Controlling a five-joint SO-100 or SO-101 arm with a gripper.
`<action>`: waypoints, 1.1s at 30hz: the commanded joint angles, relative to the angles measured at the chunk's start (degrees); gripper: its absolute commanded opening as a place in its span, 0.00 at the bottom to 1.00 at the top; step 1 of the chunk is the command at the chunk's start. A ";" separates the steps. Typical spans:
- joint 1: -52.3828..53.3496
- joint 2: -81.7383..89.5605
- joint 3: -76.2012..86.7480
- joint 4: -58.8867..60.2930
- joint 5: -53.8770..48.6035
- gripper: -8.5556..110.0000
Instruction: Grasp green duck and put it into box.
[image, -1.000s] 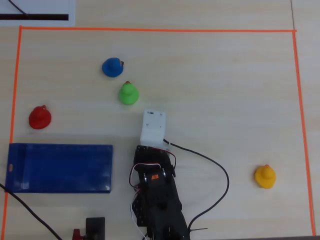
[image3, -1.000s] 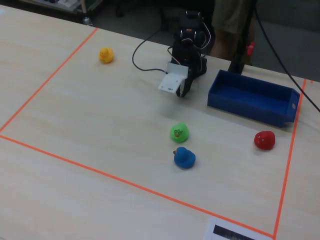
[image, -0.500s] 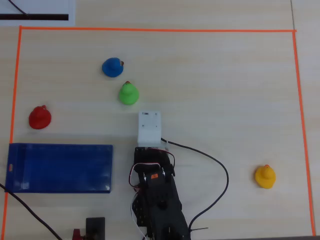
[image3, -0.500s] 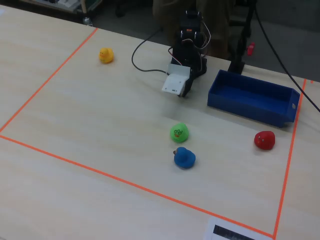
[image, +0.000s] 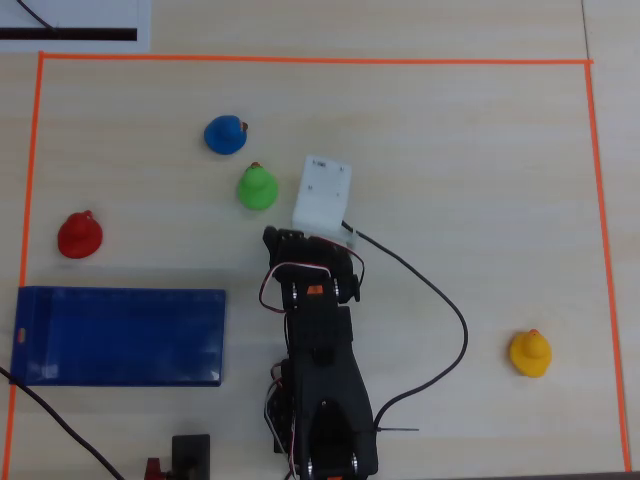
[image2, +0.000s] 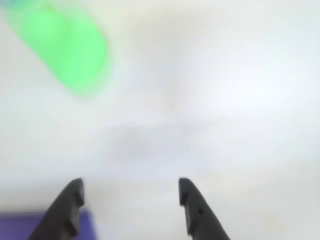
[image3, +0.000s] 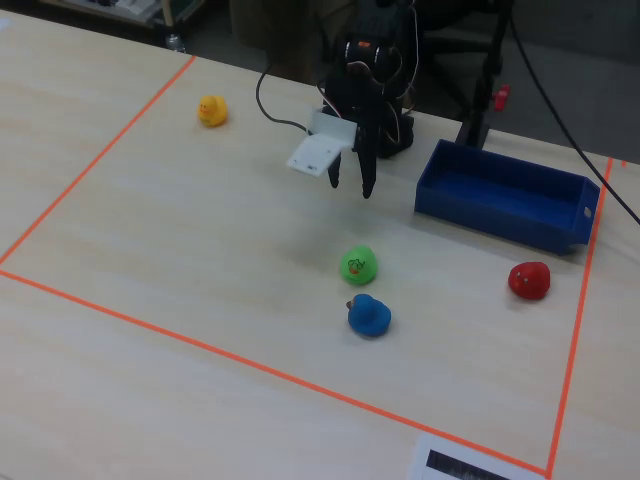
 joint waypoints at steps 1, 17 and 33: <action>-0.09 -7.29 -8.26 -8.35 2.02 0.30; -8.26 -32.61 -22.76 -13.01 12.83 0.31; -7.65 -42.63 -29.27 -15.64 14.85 0.31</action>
